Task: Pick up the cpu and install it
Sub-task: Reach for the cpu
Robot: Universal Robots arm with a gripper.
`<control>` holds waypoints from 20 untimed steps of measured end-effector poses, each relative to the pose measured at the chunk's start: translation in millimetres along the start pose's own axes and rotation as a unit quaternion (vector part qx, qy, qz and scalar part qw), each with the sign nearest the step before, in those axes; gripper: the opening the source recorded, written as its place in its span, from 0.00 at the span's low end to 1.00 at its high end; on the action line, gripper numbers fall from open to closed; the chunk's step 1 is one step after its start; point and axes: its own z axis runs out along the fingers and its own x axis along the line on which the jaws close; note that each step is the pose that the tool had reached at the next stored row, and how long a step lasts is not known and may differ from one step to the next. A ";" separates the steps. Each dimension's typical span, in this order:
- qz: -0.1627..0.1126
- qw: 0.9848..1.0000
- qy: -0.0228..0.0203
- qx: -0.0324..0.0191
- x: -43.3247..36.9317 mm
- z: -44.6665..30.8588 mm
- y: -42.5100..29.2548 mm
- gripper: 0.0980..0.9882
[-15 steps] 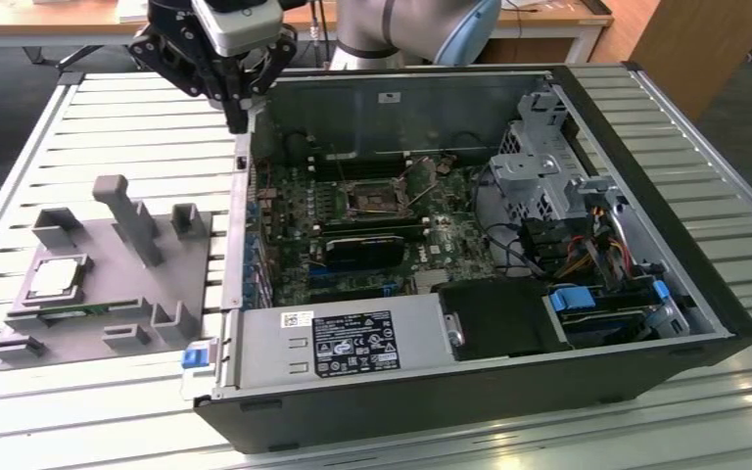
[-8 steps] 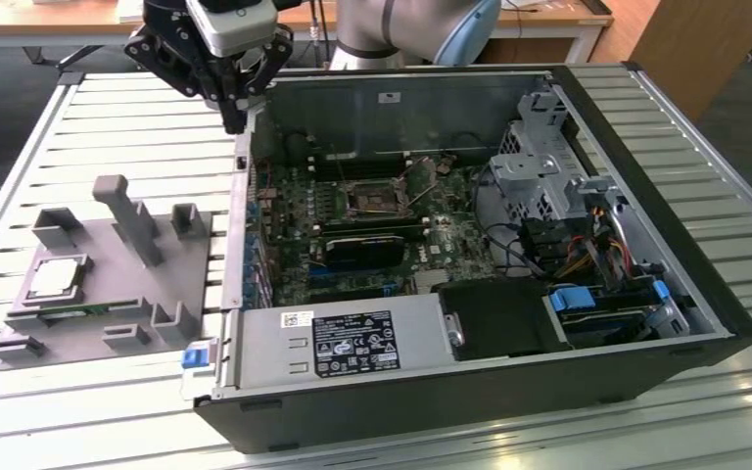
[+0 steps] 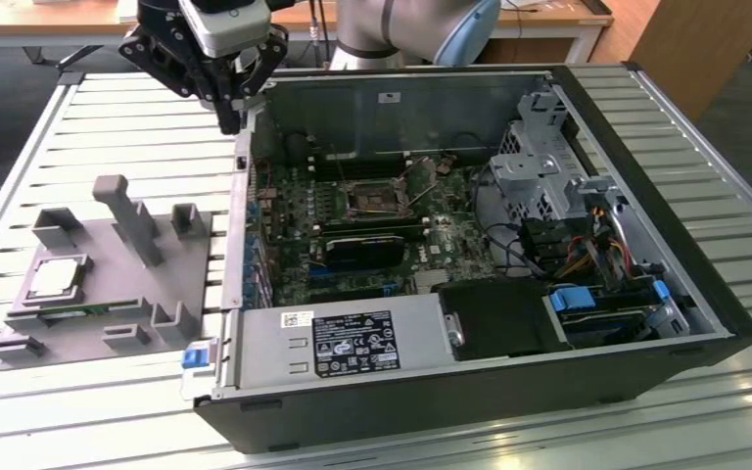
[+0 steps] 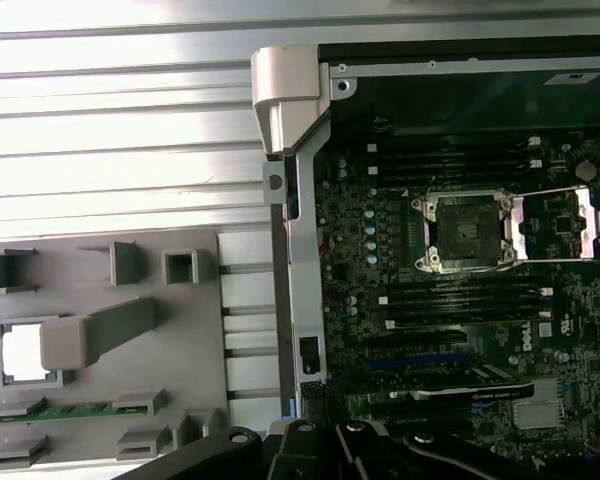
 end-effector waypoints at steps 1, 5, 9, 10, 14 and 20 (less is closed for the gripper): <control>0.000 1.000 0.000 0.000 0.5 0.0 0.0 0.01; 0.000 1.000 0.000 0.000 3.1 0.0 -0.2 0.01; 0.000 1.000 0.000 0.000 6.2 0.0 -0.5 0.01; 0.000 1.000 0.000 0.000 7.0 0.0 -0.5 0.01; 0.000 1.000 0.000 0.000 9.9 0.0 -0.8 0.01; 0.000 1.000 0.000 0.000 14.1 0.0 -1.1 0.01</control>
